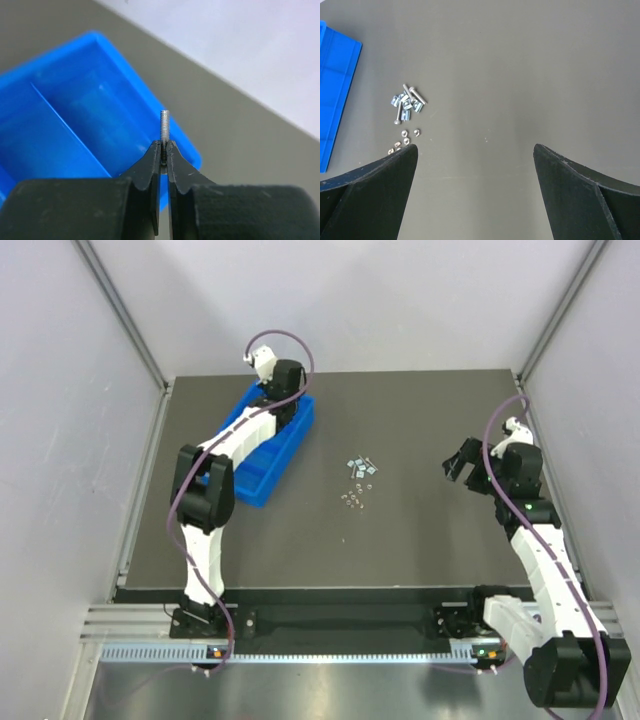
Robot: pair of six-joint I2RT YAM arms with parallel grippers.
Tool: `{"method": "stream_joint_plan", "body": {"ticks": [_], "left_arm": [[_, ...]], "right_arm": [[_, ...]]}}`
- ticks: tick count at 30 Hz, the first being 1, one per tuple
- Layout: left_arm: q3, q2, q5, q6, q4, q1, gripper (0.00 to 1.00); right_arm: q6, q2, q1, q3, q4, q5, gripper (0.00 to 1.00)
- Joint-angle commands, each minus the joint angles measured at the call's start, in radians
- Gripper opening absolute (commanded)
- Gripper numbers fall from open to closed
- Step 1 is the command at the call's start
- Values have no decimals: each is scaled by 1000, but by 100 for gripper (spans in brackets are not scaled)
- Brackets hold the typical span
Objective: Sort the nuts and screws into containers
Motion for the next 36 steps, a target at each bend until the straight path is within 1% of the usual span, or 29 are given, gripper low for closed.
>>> {"method": "stream_joint_plan", "body": {"ticks": [1, 2, 4, 5, 6, 7, 9, 10, 12, 14, 15, 17, 18, 19, 21, 22, 25, 28, 31, 36], "left_arm": [[26, 67, 20, -58, 23, 10, 6], [34, 76, 18, -70, 18, 13, 6], [54, 93, 17, -73, 10, 24, 10], [57, 93, 17, -67, 4, 24, 15], [58, 84, 12, -63, 3, 25, 24], [51, 75, 11, -58, 3, 25, 39], [37, 38, 26, -30, 19, 25, 50], [19, 23, 35, -18, 26, 22, 61], [0, -32, 49, 11, 24, 22, 66], [-37, -74, 89, 45, 13, 12, 68], [-53, -121, 113, 63, 13, 2, 68], [-109, -164, 146, 124, 7, -53, 69], [-127, -201, 143, 141, 1, -79, 70], [-162, -215, 140, 158, -9, -140, 70], [-193, -236, 129, 166, -23, -198, 70], [-219, -238, 135, 160, -43, -246, 70], [-262, -224, 156, 128, -68, -315, 69], [-282, -194, 156, 122, -88, -356, 67], [-304, -163, 216, 129, -97, -367, 64], [-304, -109, 227, 151, -99, -373, 59]], "right_arm": [[3, -8, 7, 52, 21, -16, 100], [2, -12, 7, 55, 16, -16, 100], [-6, -19, 7, 65, 1, -16, 100], [-12, -22, 7, 68, -3, -16, 100], [-15, -34, 7, 71, -8, -16, 100], [-15, -44, 9, 72, -13, -16, 99], [-18, -64, 7, 71, -11, -14, 100], [-17, -70, 7, 69, -10, -14, 100], [-10, -81, 7, 71, -13, -14, 100], [6, -82, 7, 77, -19, -5, 100], [13, -79, 7, 80, -20, -2, 100], [23, -70, 7, 88, -28, -2, 100], [26, -67, 7, 89, -30, -2, 100], [29, -62, 7, 91, -31, 1, 100], [31, -53, 7, 89, -31, 10, 100], [33, -51, 7, 86, -31, 12, 100], [22, -48, 7, 83, -39, 15, 100], [16, -55, 7, 72, -50, 18, 100], [6, -65, 7, 63, -62, 30, 100], [-3, -79, 9, 52, -65, 36, 100]]}}
